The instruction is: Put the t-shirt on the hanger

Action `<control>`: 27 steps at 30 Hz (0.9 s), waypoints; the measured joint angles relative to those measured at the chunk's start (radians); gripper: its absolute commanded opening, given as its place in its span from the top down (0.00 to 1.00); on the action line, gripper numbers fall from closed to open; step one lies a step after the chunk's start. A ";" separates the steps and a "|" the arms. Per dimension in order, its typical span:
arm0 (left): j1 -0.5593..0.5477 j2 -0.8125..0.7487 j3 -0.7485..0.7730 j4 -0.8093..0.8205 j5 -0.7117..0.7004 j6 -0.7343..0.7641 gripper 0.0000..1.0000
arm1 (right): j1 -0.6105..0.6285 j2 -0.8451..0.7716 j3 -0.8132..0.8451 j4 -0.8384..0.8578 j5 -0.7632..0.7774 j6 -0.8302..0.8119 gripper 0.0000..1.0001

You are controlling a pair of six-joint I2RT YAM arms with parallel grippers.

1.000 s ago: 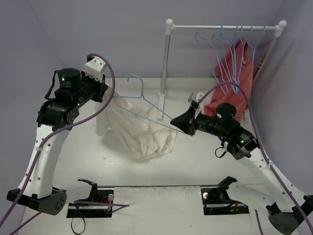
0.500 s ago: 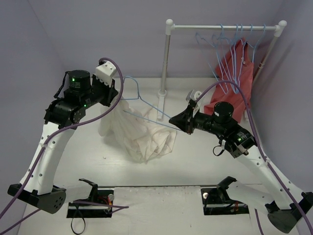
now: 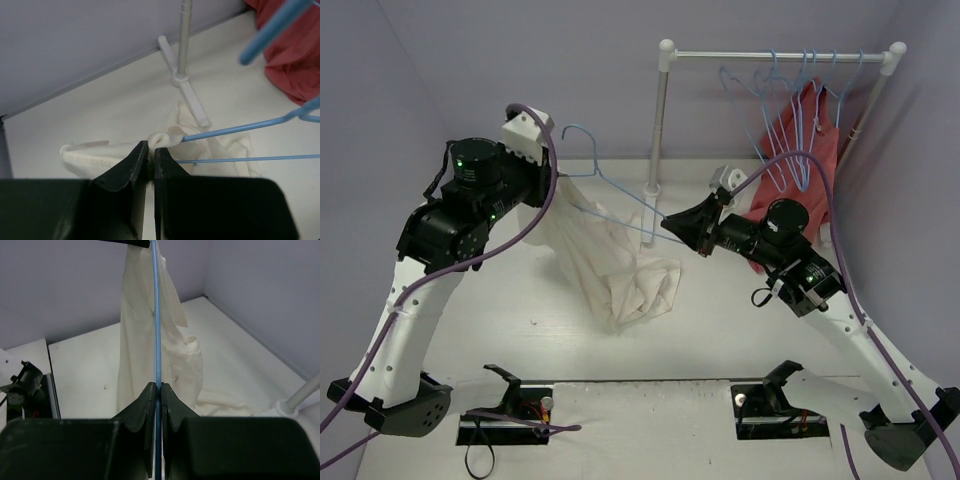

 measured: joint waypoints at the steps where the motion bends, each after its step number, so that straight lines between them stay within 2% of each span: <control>1: 0.000 0.000 0.014 0.000 -0.022 -0.006 0.97 | 0.001 0.000 0.001 0.018 0.004 0.005 1.00; 5: -0.003 0.002 0.059 0.000 -0.034 -0.027 0.98 | 0.004 0.001 0.000 0.092 0.008 0.042 1.00; 13: -0.094 0.031 0.139 0.007 -0.002 -0.064 0.97 | 0.004 0.028 -0.049 0.246 0.005 0.100 1.00; 27: -0.105 0.099 0.283 0.008 0.087 -0.050 0.97 | 0.005 0.094 -0.078 0.461 -0.010 0.177 1.00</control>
